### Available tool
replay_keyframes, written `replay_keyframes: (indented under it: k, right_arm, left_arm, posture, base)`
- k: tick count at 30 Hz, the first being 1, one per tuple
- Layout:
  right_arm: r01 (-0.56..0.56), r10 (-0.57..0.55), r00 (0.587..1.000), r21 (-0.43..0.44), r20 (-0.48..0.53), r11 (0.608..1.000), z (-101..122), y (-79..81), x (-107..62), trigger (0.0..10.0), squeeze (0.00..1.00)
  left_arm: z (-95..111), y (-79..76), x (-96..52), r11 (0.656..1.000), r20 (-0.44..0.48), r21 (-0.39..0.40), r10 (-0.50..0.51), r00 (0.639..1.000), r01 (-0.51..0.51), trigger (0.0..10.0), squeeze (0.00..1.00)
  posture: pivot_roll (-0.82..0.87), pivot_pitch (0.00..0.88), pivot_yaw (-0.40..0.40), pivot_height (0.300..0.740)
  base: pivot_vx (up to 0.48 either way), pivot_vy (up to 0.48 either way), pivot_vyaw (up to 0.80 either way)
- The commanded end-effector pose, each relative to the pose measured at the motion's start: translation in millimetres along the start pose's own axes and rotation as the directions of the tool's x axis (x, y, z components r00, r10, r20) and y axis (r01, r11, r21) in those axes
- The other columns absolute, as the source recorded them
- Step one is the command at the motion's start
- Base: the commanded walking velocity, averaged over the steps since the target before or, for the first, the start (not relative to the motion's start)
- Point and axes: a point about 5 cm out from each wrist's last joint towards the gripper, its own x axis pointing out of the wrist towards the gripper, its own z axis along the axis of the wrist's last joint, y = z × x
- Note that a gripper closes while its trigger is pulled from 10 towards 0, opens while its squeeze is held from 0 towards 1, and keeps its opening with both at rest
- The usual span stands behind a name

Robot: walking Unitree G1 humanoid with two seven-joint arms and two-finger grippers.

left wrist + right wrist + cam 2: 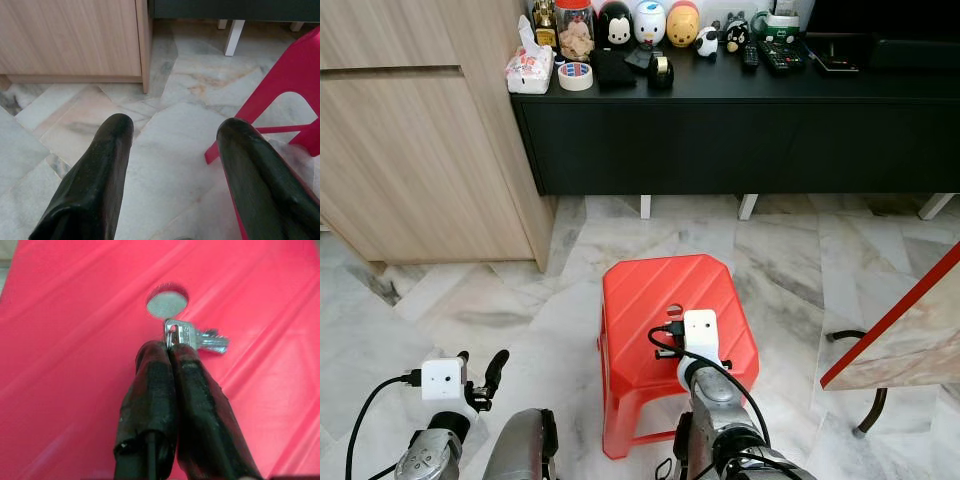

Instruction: Hang keys on a hook

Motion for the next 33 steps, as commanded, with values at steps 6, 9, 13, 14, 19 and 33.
replay_keyframes:
  k: [6, 9, 13, 14, 19, 33]
  right_arm:
    - [0.03, -0.018, 0.995, -0.116, 0.101, 0.993, 12, -12.1, -2.5, 10.0, 0.0]
    - [0.078, -0.036, 0.992, -0.349, 0.124, 0.934, 12, -22.5, -5.6, 10.0, 0.0]
    - [0.049, -0.028, 0.992, -0.167, 0.126, 0.985, 11, -19.5, -5.8, 10.0, 0.0]
    - [0.033, -0.015, 0.991, -0.133, 0.135, 0.991, 13, -17.2, -5.6, 10.0, 0.0]
    - [0.039, -0.028, 0.987, -0.069, 0.159, 0.997, 17, -12.9, -5.1, 10.0, 0.0]
    - [-0.012, 0.017, 0.992, -0.037, 0.125, 0.999, 20, -3.9, -1.8, 10.0, 0.0]
  left_arm:
    - [-8, 0.4, -4.8, 1.0, -0.04, 0.012, -0.006, 0.999, 0.006, 10.0, 0.0]
    - [-8, 0.3, -4.3, 1.0, -0.042, 0.013, -0.008, 0.999, 0.009, 10.0, 0.0]
    - [-8, 0.0, -3.0, 1.0, -0.045, 0.011, -0.01, 0.999, 0.01, 10.0, 0.0]
    - [-8, 0.0, -2.8, 1.0, -0.046, 0.012, -0.01, 0.999, 0.011, 10.0, 0.0]
    - [-7, -0.5, -1.0, 1.0, -0.045, 0.012, -0.011, 0.999, 0.012, 10.0, 0.0]
    - [-4, 1.1, 2.5, 1.0, -0.038, 0.017, -0.011, 0.999, 0.012, 10.0, 0.0]
  posture:
    - [0.09, 0.119, -0.043, 0.591]
    - [0.09, 0.124, -0.038, 0.591]
    - [0.08, 0.118, -0.038, 0.591]
    - [0.08, 0.117, -0.037, 0.591]
    - [0.09, 0.118, -0.035, 0.606]
    - [0.09, 0.124, -0.031, 0.701]
  base:
    - [0.0, 0.0, 0.0]
    - [0.0, 0.0, 0.0]
    - [0.0, 0.0, 0.0]
    - [0.0, 0.0, 0.0]
    - [0.0, 0.0, 0.0]
    - [0.0, 0.0, 0.0]
